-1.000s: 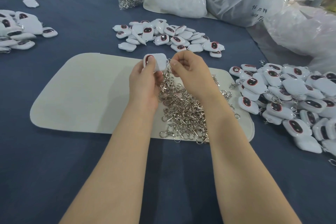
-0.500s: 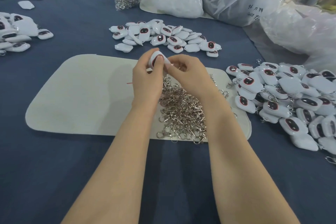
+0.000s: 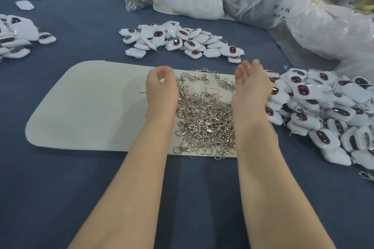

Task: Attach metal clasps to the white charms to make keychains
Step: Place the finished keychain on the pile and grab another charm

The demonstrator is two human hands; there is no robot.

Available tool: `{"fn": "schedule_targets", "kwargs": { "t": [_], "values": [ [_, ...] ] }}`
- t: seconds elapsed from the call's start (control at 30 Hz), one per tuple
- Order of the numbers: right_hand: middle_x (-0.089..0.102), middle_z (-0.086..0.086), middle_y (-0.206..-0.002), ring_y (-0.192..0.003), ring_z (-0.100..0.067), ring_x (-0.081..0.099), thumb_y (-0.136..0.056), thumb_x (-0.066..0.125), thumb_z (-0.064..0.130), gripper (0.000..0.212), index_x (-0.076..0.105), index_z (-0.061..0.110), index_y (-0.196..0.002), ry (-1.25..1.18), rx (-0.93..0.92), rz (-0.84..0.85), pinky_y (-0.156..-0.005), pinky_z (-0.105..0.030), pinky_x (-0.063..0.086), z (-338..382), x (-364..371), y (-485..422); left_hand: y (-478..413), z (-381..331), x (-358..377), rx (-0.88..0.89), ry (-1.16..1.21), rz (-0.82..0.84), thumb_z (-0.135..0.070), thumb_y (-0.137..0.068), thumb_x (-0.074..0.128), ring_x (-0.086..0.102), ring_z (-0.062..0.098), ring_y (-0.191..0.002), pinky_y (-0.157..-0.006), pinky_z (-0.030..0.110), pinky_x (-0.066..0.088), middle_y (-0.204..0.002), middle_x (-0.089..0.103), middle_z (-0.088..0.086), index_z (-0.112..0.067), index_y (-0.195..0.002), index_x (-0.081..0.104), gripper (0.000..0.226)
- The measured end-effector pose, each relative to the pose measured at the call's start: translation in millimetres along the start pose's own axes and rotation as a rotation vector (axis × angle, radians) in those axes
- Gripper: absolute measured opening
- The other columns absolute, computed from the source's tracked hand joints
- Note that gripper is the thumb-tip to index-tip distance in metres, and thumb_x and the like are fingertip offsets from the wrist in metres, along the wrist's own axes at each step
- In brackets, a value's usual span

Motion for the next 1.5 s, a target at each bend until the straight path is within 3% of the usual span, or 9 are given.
{"fn": "schedule_targets", "kwargs": {
  "t": [0.17, 0.27, 0.4, 0.57, 0.73, 0.8, 0.93, 1.13, 1.5],
  "values": [
    [0.064, -0.004, -0.077, -0.062, -0.010, 0.057, -0.092, 0.048, 0.001, 0.015, 0.058, 0.012, -0.095, 0.399, -0.124, 0.134, -0.057, -0.019, 0.046, -13, 22, 15, -3, -1, -5, -0.007, 0.055, -0.081, -0.028, -0.095, 0.046, 0.058, 0.015, -0.108, -0.101, 0.047, 0.043, -0.117, 0.058, -0.004, -0.029, -0.097, 0.053, 0.008],
    [0.068, -0.003, -0.093, -0.077, -0.009, 0.063, -0.091, 0.051, 0.006, 0.016, 0.062, 0.014, -0.098, 0.730, -0.228, 0.307, -0.074, -0.023, 0.050, -28, 40, 26, -4, -2, -12, 0.005, 0.168, -0.193, -0.020, -0.096, 0.044, 0.058, 0.017, -0.109, -0.099, 0.042, 0.046, -0.111, 0.057, -0.004, -0.023, -0.098, 0.052, 0.009],
    [0.058, -0.002, -0.128, -0.115, -0.016, 0.053, -0.094, 0.050, 0.014, 0.034, 0.057, 0.016, -0.127, 1.240, -0.356, 0.612, -0.093, -0.022, 0.035, -66, 82, 36, -3, -7, -22, 0.099, 0.243, -0.360, -0.012, -0.094, 0.041, 0.058, 0.017, -0.106, -0.093, 0.030, 0.048, -0.107, 0.055, -0.006, -0.016, -0.105, 0.053, 0.016],
    [0.045, -0.007, -0.141, -0.130, -0.027, 0.039, -0.094, 0.047, 0.016, 0.044, 0.050, 0.027, -0.136, 1.511, -0.405, 0.879, -0.107, -0.036, 0.033, -126, 128, 41, -5, -13, -37, 0.188, 0.274, -0.460, -0.006, -0.094, 0.040, 0.051, -0.005, -0.089, -0.071, 0.003, 0.040, -0.109, 0.054, -0.006, -0.014, -0.107, 0.052, 0.019],
    [0.020, 0.000, -0.156, -0.140, -0.029, 0.018, -0.094, 0.045, 0.015, 0.050, 0.041, 0.032, -0.141, 1.579, -0.452, 0.943, -0.112, -0.043, 0.027, -160, 145, 35, -10, -11, -46, 0.114, 0.330, -0.514, -0.005, -0.093, 0.039, 0.054, 0.006, -0.089, -0.066, 0.009, 0.044, -0.111, 0.054, -0.002, -0.016, -0.104, 0.050, 0.019],
    [0.018, 0.002, -0.157, -0.143, -0.027, 0.011, -0.096, 0.043, 0.016, 0.050, 0.038, 0.032, -0.143, 1.629, -0.478, 0.982, -0.114, -0.046, 0.022, -168, 149, 32, -11, -10, -47, 0.089, 0.340, -0.519, -0.006, -0.093, 0.039, 0.056, 0.013, -0.096, -0.076, 0.020, 0.050, -0.115, 0.055, 0.000, -0.018, -0.103, 0.050, 0.019],
    [0.011, 0.005, -0.159, -0.144, -0.030, 0.002, -0.097, 0.040, 0.021, 0.045, 0.042, 0.039, -0.139, 1.741, -0.450, 0.965, -0.118, -0.051, 0.006, -180, 150, 30, -14, -11, -51, 0.074, 0.329, -0.540, -0.006, -0.092, 0.040, 0.056, 0.019, -0.101, -0.087, 0.037, 0.051, -0.116, 0.055, 0.001, -0.017, -0.103, 0.051, 0.019],
    [0.024, -0.007, -0.145, -0.120, -0.033, 0.035, -0.093, 0.047, 0.021, 0.039, 0.054, 0.032, -0.129, 1.662, -0.508, 0.658, -0.105, -0.040, 0.031, -167, 137, 20, -13, -8, -46, 0.081, 0.333, -0.519, -0.005, -0.092, 0.040, 0.052, -0.001, -0.082, -0.059, 0.005, 0.041, -0.098, 0.050, -0.016, -0.017, -0.104, 0.051, 0.020],
    [0.051, -0.006, -0.128, -0.109, -0.023, 0.054, -0.091, 0.045, 0.005, 0.036, 0.051, 0.018, -0.125, 1.369, -0.454, 0.543, -0.085, -0.030, 0.040, -111, 127, 13, -8, -3, -23, 0.114, 0.197, -0.323, -0.008, -0.094, 0.042, 0.050, -0.016, -0.082, -0.064, 0.002, 0.039, -0.120, 0.052, -0.004, -0.016, -0.115, 0.051, 0.024]
  ]
}}
Point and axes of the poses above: each hand's wrist, its own y-axis away from the middle knuckle, its own x-axis out of the palm, z = x × y, the point moved 3 cm from there along -y, towards the middle knuckle
